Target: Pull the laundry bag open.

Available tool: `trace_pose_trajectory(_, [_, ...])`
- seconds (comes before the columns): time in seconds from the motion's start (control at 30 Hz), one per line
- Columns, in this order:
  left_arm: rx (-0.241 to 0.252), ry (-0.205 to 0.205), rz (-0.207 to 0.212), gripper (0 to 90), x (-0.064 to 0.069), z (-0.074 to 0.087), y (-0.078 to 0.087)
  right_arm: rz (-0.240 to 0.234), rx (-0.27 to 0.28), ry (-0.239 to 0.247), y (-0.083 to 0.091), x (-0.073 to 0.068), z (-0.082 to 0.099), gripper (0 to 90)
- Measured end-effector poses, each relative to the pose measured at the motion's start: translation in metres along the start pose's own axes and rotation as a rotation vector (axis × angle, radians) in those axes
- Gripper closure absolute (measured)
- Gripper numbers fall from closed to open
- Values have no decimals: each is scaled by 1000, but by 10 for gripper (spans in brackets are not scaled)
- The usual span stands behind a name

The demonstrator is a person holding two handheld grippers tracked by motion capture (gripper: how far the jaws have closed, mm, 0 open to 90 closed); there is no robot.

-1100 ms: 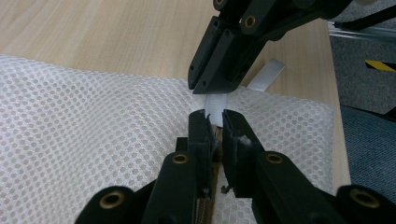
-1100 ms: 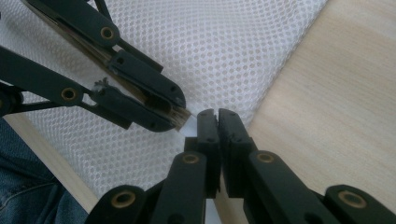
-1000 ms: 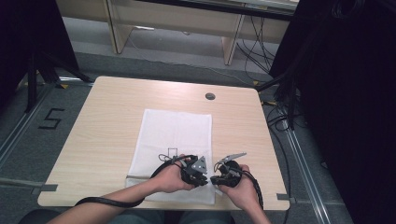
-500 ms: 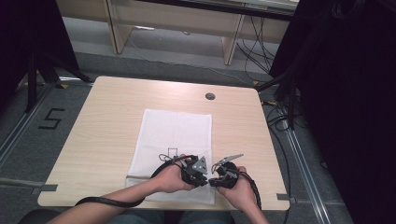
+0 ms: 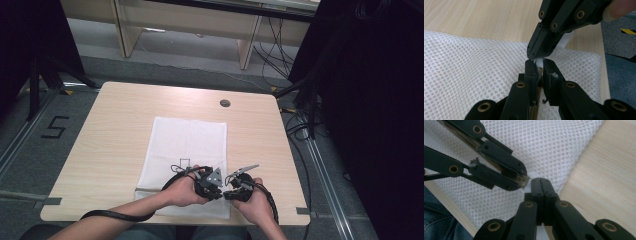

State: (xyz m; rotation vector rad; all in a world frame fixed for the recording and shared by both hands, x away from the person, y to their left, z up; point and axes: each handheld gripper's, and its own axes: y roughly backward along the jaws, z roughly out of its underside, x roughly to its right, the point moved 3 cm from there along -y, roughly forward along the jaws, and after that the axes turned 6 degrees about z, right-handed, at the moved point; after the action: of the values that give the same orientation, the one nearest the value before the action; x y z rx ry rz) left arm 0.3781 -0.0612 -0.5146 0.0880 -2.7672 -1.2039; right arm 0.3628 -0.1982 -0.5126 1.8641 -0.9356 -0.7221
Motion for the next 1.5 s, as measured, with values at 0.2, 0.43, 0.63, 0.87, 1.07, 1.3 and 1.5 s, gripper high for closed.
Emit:
trace_pose_trajectory(0.2, [-1, 8, 1, 820, 1, -1, 0, -1, 10, 5, 0, 1, 0, 900])
trace_pose_trajectory(0.43, [-5, 4, -5, 820, 2, -1, 1, 10, 5, 9, 0, 0, 0, 900])
trace_pose_trajectory(0.63, [-8, 0, -3, 821, 3, -1, 2, 1, -6, -6, 0, -3, 1, 900])
trace_pose_trajectory(0.87, [-7, 6, 0, 820, 3, 1, 8, 2, 14, 23, -1, -1, 0, 900])
trace_pose_trajectory(1.07, [1, 3, 1, 820, 2, 2, 9, 5, 11, 22, -1, 0, 0, 900])
trace_pose_trajectory(1.3, [3, 1, -1, 820, 2, 2, 9, 1, 4, 8, 0, 0, 0, 900])
trace_pose_trajectory(1.5, [-1, -5, -4, 821, 3, 2, 11, -1, 12, 32, -1, 1, 0, 900])
